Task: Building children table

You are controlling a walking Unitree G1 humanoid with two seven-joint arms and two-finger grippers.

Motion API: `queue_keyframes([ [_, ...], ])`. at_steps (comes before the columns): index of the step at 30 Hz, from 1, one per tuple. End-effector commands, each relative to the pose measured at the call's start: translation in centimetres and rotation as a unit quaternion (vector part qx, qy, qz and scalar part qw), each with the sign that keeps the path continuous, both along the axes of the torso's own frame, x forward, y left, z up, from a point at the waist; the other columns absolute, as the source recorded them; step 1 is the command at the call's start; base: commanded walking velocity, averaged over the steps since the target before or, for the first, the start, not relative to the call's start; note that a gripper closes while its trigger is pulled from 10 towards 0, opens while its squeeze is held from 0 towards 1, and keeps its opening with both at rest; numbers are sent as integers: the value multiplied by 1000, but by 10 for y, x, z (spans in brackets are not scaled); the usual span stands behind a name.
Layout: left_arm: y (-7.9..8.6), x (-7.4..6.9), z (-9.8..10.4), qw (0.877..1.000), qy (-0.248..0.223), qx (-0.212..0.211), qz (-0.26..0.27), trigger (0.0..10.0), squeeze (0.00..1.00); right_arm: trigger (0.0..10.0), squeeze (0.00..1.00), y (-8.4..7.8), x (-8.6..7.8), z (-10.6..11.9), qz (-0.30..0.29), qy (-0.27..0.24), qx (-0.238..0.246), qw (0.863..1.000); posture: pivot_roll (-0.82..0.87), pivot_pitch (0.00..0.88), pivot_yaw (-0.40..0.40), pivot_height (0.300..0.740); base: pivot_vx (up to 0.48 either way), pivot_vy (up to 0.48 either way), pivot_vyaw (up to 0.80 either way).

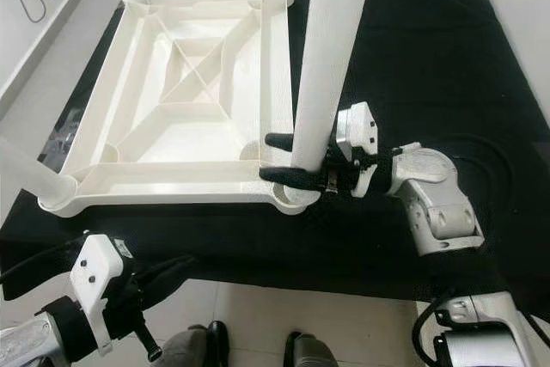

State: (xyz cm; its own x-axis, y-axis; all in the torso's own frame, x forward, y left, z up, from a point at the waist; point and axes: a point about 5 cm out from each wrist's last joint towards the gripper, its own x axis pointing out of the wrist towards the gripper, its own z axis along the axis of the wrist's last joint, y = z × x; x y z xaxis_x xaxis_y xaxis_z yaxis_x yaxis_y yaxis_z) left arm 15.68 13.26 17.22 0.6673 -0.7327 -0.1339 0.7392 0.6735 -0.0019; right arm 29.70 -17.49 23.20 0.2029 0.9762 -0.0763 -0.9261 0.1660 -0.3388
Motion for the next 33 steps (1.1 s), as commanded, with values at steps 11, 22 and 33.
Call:
queue_keyframes([
  [11, 0, -3, 1, 1000, 5, 7, -2, 10000, 0, 10000, 0, 19, 6, -16, 7, 22, -25, 999, 143, 297, 36, 740, 0, 0, 0],
  [22, -1, -4, 3, 1000, 4, 4, -1, 10000, 0, 10000, 0, 19, 19, -19, -18, 16, -27, 999, 144, 304, 30, 740, 0, 0, 0],
  [33, 0, -5, 2, 1000, 7, 4, 0, 10000, 0, 10000, 0, 7, 17, -20, 13, 68, -15, 997, 146, 308, 32, 740, 0, 0, 0],
])
